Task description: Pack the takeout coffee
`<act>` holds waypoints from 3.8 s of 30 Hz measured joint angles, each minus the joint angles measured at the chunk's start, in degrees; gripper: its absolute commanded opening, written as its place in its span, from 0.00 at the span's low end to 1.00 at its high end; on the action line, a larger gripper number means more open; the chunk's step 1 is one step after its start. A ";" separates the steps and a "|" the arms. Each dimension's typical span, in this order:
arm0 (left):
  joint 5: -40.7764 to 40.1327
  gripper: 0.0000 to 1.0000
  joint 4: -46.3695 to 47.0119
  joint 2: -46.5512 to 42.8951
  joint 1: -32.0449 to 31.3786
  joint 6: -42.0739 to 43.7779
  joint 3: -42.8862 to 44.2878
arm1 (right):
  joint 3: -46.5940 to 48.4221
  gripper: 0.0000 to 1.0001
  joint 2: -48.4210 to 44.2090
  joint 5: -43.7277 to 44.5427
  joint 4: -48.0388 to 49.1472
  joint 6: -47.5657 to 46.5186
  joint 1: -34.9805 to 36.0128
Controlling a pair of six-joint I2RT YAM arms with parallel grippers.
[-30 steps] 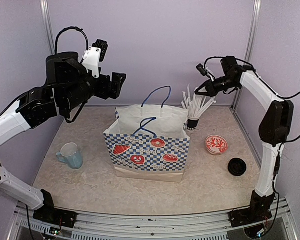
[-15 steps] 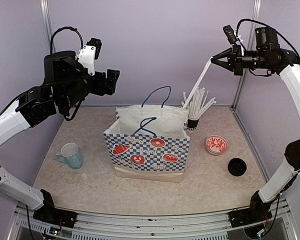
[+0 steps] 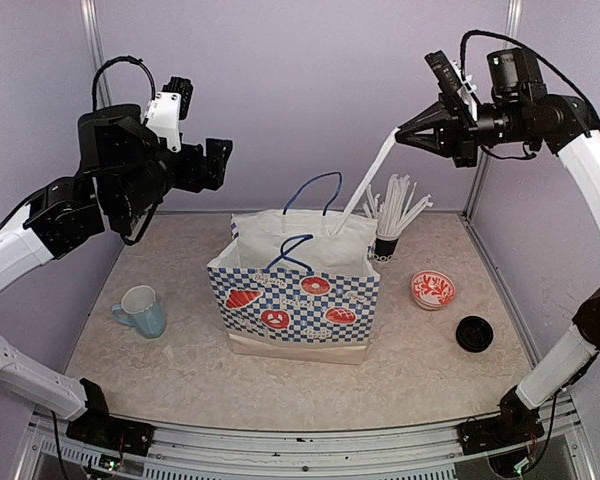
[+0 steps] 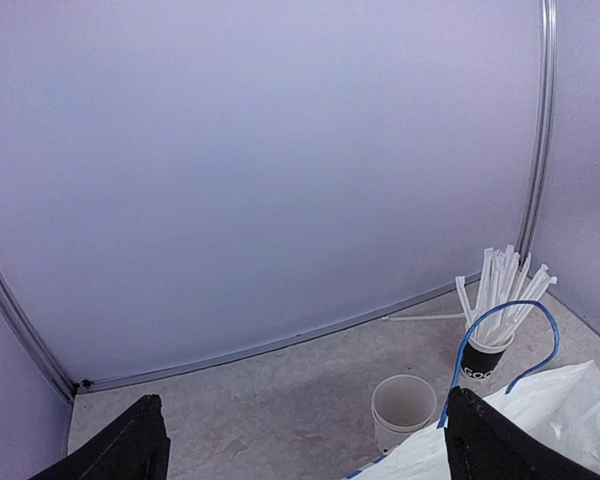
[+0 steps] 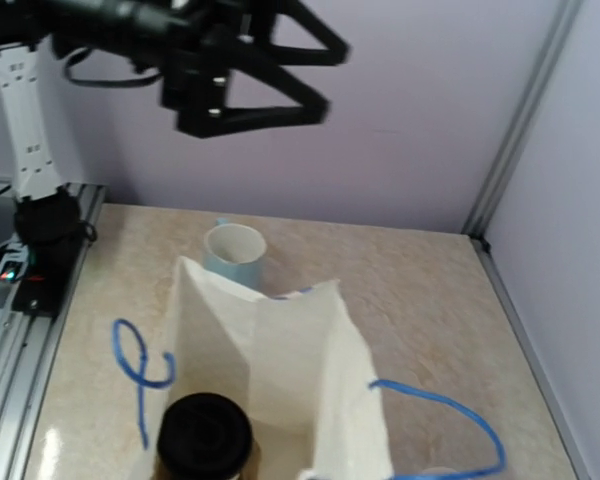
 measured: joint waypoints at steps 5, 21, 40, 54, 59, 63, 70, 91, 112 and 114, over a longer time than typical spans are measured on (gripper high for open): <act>-0.02 0.93 0.07 -0.83 0.00 -0.28 -0.39 | 1.60 0.00 0.00 1.95 -1.55 -1.16 1.42; 0.00 0.94 0.57 -3.69 0.00 -1.60 -3.89 | 2.58 0.00 3.65 3.37 -0.83 -1.33 3.58; -1.68 0.98 1.29 -5.40 0.76 -2.08 -6.97 | -5.22 0.46 10.36 12.98 2.58 -1.55 -2.73; -2.21 0.99 2.73 -5.79 1.38 -1.07 -10.95 | -18.82 0.53 18.21 23.34 20.09 8.17 -11.15; -2.78 0.99 3.15 -6.58 1.70 -1.07 -11.78 | -17.62 0.53 21.62 21.66 20.04 8.46 -11.15; -2.80 0.99 3.58 -6.71 1.92 -1.07 -12.44 | -16.28 0.49 23.15 20.76 20.09 8.68 -11.15; -2.75 0.99 3.93 -6.62 2.34 -1.09 -12.66 | -15.50 0.28 24.92 18.43 19.98 8.46 -11.15; -1.64 0.99 4.98 -5.99 4.33 -1.07 -13.44 | -15.30 0.00 15.15 18.78 15.87 8.85 -11.15; -1.38 0.99 5.86 -2.40 5.38 -3.34 -13.22 | -2.75 0.00 -1.68 -3.45 8.37 5.14 -7.21; -1.38 0.99 5.09 -2.43 6.40 -4.13 -12.98 | -2.12 0.00 -1.79 -5.22 7.85 5.03 -5.14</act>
